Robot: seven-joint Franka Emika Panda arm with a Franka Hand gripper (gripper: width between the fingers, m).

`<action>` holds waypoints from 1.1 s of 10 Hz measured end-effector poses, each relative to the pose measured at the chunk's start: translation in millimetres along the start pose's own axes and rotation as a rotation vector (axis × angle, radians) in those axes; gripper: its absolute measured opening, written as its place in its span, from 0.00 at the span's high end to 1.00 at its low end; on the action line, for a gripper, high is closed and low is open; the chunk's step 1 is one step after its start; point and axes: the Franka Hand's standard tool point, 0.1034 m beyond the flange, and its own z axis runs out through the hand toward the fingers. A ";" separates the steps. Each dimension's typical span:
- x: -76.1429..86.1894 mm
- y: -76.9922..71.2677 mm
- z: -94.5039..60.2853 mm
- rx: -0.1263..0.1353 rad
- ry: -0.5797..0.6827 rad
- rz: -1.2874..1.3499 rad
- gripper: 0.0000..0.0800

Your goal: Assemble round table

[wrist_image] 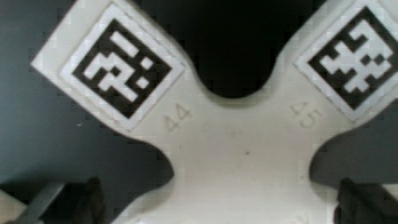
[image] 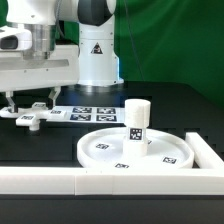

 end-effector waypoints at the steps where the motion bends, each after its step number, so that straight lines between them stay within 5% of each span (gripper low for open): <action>1: -1.2 -0.2 2.1 0.001 -0.002 0.001 0.19; 11: -6.8 -4.3 12.3 0.015 -0.020 0.002 0.19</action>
Offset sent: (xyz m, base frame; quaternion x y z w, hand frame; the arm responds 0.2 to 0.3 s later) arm -0.0014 0.0013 -0.0059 0.0013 0.0037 -0.0007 1.0000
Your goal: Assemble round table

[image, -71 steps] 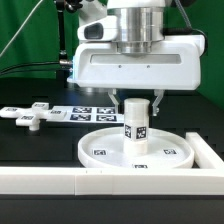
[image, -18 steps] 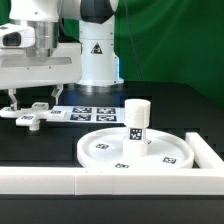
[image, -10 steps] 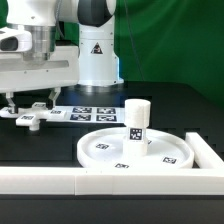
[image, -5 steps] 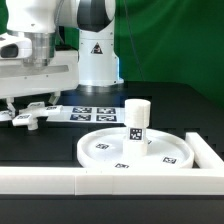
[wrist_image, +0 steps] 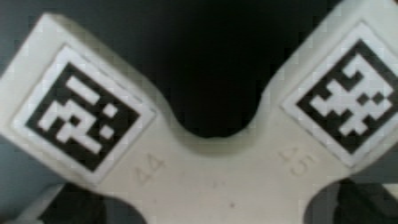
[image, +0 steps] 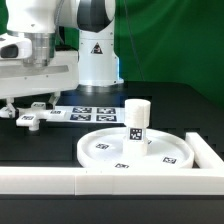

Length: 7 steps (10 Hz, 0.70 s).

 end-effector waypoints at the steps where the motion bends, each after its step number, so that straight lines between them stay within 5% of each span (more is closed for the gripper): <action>1: 0.0 0.0 0.1 0.000 0.000 0.000 0.22; 2: 0.1 0.1 0.0 0.000 0.000 0.000 0.22; 3: 0.2 0.3 -0.1 -0.001 0.000 0.000 0.44; 7: 8.4 4.4 -7.6 -0.006 0.009 -0.008 0.45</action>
Offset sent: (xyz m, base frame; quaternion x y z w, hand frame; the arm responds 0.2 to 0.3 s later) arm 0.0052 -0.0003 0.0005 -0.0064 0.0118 -0.0104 0.9999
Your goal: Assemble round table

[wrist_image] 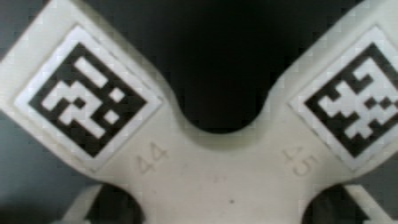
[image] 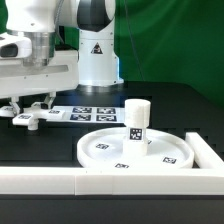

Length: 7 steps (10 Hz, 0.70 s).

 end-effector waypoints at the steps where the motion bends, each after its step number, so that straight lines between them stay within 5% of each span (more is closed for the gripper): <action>1: 6.7 0.0 -6.3 -0.009 0.011 -0.005 0.45; 3: 28.0 -9.4 -25.6 -0.028 0.042 -0.012 0.45; 7: 88.6 -56.3 -73.3 0.012 0.062 0.157 0.45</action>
Offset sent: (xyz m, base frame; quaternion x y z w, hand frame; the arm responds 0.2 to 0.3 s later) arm 0.0042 0.0415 0.0379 -0.0025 -0.0107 0.0408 0.9991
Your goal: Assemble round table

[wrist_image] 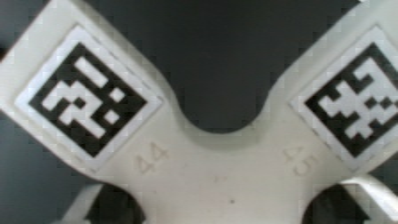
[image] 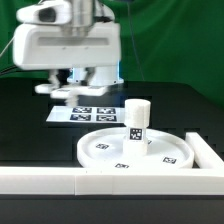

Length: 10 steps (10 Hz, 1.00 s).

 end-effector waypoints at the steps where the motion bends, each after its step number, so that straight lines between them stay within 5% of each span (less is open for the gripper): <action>1: 21.0 -10.1 -14.5 0.007 0.003 0.043 0.45; 4: 81.9 -32.9 -41.1 -0.009 0.027 0.152 0.45; 10: 85.8 -33.3 -36.0 -0.014 0.027 0.131 0.45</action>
Offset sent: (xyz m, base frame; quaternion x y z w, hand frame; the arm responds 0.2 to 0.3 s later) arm 0.0572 0.0528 0.0319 -0.0356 -0.0232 0.0850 0.9955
